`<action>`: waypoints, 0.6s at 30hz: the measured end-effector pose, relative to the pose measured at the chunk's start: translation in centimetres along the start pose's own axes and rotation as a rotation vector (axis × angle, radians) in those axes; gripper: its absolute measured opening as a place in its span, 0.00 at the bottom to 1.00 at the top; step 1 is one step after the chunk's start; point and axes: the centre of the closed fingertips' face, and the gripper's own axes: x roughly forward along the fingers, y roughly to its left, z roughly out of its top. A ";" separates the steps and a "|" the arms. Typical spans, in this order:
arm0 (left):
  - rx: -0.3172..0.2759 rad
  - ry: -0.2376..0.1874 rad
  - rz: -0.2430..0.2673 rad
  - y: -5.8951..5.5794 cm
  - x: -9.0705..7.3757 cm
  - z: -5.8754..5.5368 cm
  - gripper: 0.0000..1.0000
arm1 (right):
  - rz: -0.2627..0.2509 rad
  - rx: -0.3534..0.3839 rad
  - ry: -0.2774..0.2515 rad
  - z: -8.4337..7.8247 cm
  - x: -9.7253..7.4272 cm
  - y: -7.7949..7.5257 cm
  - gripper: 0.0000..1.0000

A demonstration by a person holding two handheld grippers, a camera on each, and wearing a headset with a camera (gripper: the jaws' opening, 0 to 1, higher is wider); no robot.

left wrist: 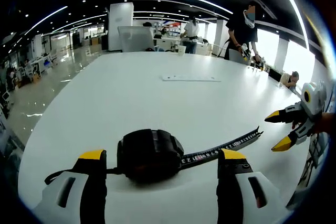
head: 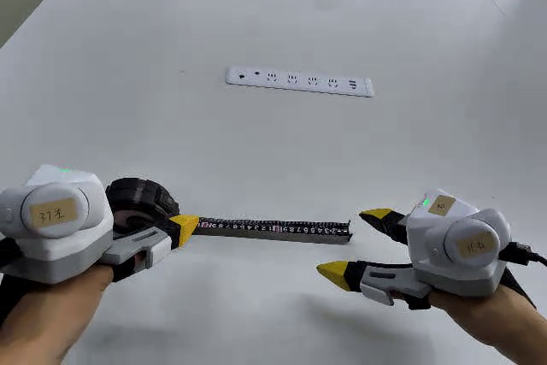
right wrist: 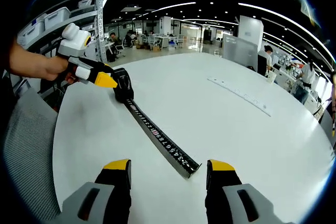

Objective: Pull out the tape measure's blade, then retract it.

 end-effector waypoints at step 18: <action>-0.058 0.046 0.045 0.9 1.6 -0.2 0.75 | 0.107 -0.129 0.108 -0.9 1.4 -1.5 0.40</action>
